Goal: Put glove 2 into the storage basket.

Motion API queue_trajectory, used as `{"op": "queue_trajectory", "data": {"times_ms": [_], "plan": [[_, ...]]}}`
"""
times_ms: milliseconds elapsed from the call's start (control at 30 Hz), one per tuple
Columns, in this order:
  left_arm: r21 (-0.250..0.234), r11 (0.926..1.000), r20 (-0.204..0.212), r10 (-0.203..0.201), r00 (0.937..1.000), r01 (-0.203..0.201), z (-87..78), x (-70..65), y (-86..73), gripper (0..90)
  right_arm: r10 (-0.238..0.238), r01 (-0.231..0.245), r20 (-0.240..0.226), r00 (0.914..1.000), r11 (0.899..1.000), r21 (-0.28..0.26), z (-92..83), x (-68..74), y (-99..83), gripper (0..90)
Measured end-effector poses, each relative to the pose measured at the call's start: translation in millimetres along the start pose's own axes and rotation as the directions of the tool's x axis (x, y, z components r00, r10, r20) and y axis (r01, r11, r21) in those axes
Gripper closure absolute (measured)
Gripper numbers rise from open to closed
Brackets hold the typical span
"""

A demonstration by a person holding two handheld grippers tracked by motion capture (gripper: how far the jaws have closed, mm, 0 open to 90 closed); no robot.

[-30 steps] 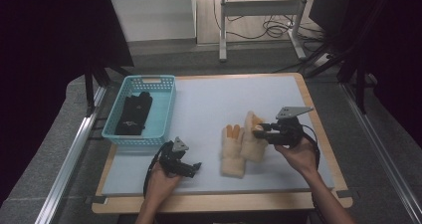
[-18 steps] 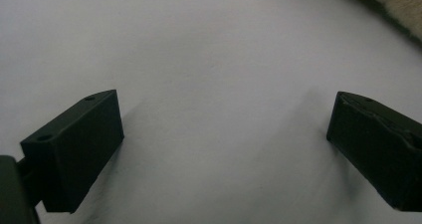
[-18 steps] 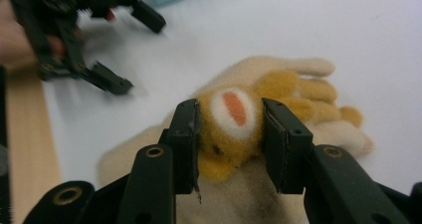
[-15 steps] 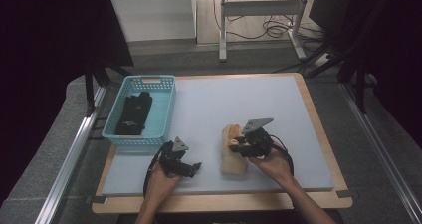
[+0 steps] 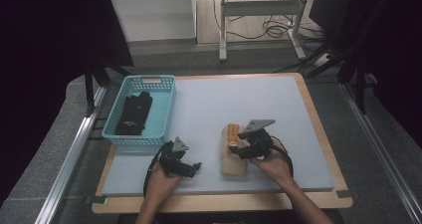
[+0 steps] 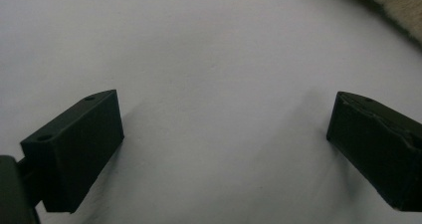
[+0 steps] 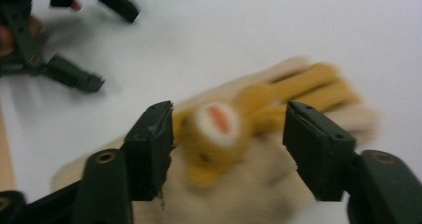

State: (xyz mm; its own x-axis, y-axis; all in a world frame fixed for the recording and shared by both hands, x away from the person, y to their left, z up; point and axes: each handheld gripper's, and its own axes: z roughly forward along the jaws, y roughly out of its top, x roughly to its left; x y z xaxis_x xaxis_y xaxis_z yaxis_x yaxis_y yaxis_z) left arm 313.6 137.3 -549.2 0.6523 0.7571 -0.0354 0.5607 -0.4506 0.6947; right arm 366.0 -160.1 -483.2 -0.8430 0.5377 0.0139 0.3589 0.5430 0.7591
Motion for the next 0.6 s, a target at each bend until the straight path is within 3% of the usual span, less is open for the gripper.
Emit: {"op": "queue_trajectory", "data": {"times_ms": [100,267,433,600], "plan": [[0.000,1.0000,0.000,0.000,1.0000,0.000,0.0,0.0,0.0,1.8,0.033,-0.032,0.019,0.9993,0.999,-0.023,-12.1,-12.9,0.0,36.6],[0.001,1.0000,0.000,0.002,1.0000,-0.002,-0.1,0.0,0.0,1.8,0.045,-0.045,0.052,0.9976,0.999,-0.007,-25.5,-27.7,-11.5,57.4],[0.001,1.0000,0.000,-0.001,1.0000,0.001,-0.1,-0.2,-0.1,1.8,0.063,-0.064,0.028,0.9976,0.997,0.035,-26.6,-31.7,-27.5,75.9],[0.001,1.0000,0.000,-0.001,1.0000,0.001,-0.2,-0.2,-0.1,1.8,0.072,-0.072,-0.005,0.9974,0.996,0.055,-23.9,-29.4,-41.2,80.9]]}}
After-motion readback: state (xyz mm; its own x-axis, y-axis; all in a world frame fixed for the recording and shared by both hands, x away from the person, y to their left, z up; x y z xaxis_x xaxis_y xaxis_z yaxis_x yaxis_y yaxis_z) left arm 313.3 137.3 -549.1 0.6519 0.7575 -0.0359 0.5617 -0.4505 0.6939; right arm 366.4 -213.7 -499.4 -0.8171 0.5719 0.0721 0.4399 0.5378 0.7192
